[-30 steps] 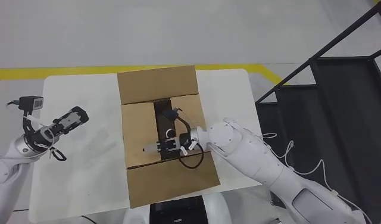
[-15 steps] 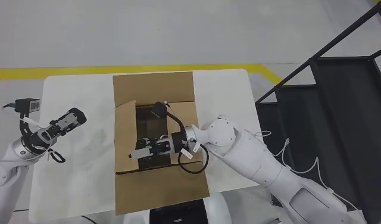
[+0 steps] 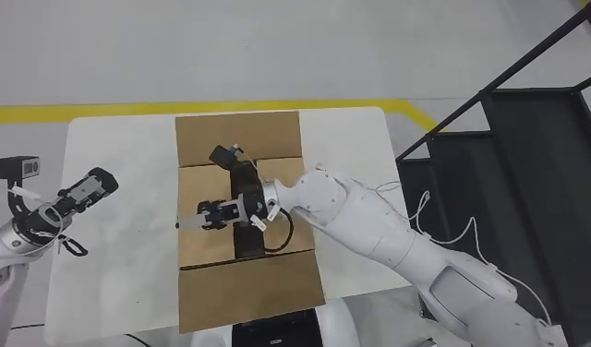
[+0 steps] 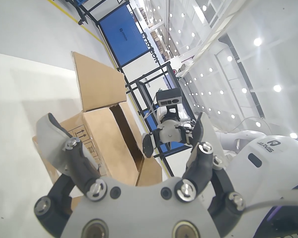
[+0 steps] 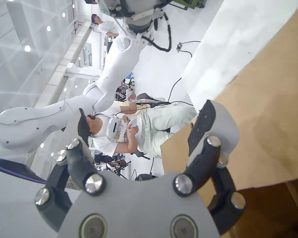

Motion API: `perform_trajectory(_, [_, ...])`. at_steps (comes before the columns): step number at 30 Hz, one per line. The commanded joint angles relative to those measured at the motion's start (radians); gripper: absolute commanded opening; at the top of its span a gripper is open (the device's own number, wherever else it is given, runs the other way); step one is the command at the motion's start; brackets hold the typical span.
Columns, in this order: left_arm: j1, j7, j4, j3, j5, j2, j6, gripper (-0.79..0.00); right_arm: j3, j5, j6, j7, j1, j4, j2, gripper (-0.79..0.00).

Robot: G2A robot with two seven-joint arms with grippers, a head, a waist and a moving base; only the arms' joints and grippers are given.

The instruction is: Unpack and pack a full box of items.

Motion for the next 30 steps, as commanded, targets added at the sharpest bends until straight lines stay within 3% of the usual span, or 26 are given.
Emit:
perform_trajectory(1, [0.006,0.002,-0.003,-0.001,-0.002,-0.002,0.006,0.0,0.028,0.004,0.022,0.031,-0.019,-0.031,0.012,0.0])
perform_trajectory(9, [-0.015,0.026,-0.017,0.024,0.039,-0.015,0.021,0.0,0.189,-0.074,0.091,0.097,-0.166,-0.18,0.081,0.0])
perform_trajectory(30, [-0.034,0.04,-0.02,0.039,0.068,-0.021,0.017,0.0,0.189,-0.075,0.093,0.091,-0.169,-0.179,0.081,0.0])
